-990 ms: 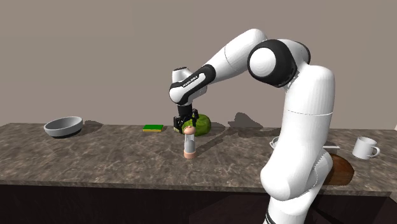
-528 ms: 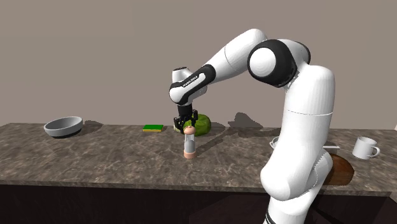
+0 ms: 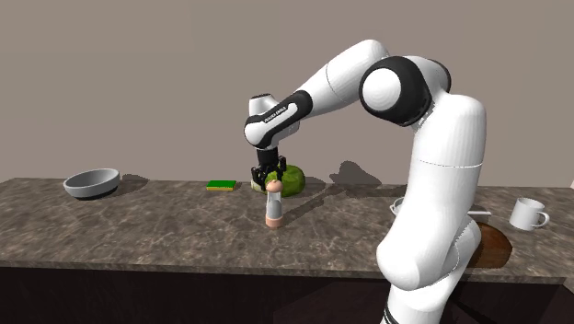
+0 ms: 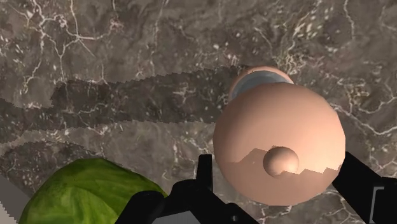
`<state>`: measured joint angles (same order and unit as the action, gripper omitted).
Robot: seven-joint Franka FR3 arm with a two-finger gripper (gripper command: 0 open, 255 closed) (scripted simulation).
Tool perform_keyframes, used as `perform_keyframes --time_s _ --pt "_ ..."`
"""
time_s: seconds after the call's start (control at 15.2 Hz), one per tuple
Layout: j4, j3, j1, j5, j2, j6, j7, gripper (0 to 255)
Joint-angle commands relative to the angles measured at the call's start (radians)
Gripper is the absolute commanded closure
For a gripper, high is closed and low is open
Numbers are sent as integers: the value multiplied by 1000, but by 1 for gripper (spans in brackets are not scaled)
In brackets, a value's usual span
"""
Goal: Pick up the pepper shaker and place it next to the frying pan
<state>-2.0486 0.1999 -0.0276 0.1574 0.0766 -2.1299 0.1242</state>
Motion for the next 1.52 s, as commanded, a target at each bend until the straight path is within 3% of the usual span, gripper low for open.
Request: perform_keyframes --time_s 0.0,1.45 --pt "15 1 -1 -5 -10 24 -3 255" --pt "237 3 -1 -35 -74 306 -48 255"
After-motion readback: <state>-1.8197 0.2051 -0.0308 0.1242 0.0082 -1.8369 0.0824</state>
